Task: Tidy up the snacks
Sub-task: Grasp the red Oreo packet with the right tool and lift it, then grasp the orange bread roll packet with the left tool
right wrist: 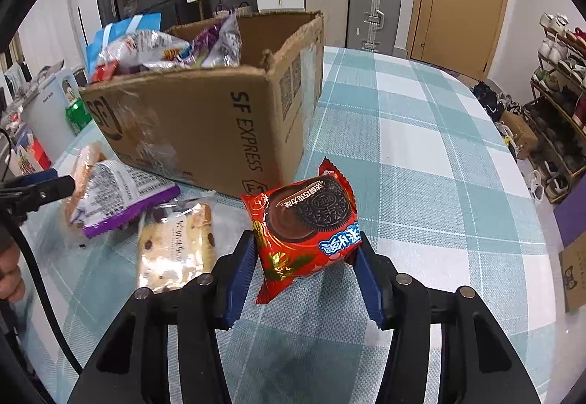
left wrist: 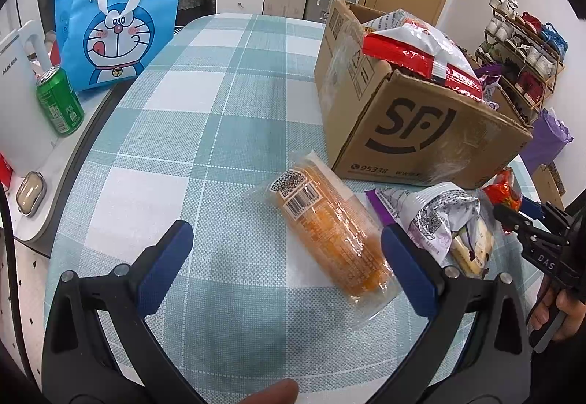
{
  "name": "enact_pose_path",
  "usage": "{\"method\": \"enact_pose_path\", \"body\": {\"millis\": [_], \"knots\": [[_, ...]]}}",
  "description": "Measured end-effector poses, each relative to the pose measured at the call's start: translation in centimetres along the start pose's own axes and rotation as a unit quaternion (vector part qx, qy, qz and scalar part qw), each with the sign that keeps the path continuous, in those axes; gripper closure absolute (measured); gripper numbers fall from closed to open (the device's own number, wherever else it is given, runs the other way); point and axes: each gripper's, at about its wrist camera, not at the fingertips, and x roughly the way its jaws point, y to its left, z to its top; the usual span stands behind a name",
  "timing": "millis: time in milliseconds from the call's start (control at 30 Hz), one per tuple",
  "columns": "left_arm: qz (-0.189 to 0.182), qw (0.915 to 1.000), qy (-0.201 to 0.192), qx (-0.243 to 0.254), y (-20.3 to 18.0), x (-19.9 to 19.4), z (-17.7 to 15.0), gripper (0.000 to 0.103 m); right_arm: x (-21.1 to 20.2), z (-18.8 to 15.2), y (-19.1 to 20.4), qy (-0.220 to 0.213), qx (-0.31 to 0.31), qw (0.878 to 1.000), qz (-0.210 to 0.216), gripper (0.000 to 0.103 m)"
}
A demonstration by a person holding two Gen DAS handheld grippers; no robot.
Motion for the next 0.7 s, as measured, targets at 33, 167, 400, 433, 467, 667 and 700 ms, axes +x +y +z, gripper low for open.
{"method": "enact_pose_path", "body": {"millis": [33, 167, 400, 433, 467, 667, 700], "knots": [[0.000, 1.0000, -0.001, -0.001, 0.0, 0.0, 0.0, 0.001, -0.5, 0.0, -0.1, -0.007, 0.003, 1.000, 0.005, 0.050], [0.001, 1.0000, -0.004, -0.005, -0.3, 0.2, 0.1, 0.001, -1.8, 0.1, -0.1, -0.025, 0.010, 1.000, 0.009, 0.050], [0.004, 0.9998, 0.014, 0.012, -1.8, 2.0, -0.2, 0.001, -2.8, 0.1, 0.5, -0.030, 0.007, 0.999, 0.014, 0.050], [0.010, 0.9997, 0.017, 0.018, -1.9, 2.2, -0.4, 0.001, -2.9, 0.1, 0.6, -0.031, 0.007, 0.999, 0.015, 0.050], [0.014, 0.9995, 0.018, 0.021, -2.0, 2.4, -0.4, 0.001, -3.0, 0.0, 0.6, -0.032, 0.006, 0.999, 0.014, 0.050], [0.053, 0.9977, 0.019, 0.039, -1.2, 1.7, -0.4, 0.001, -3.7, 0.0, 0.4, -0.038, 0.008, 0.999, 0.014, 0.050], [0.055, 0.9976, 0.017, 0.039, -1.1, 1.6, -0.3, 0.001, -3.9, 0.0, 0.5, -0.039, 0.009, 0.999, 0.014, 0.050]]}}
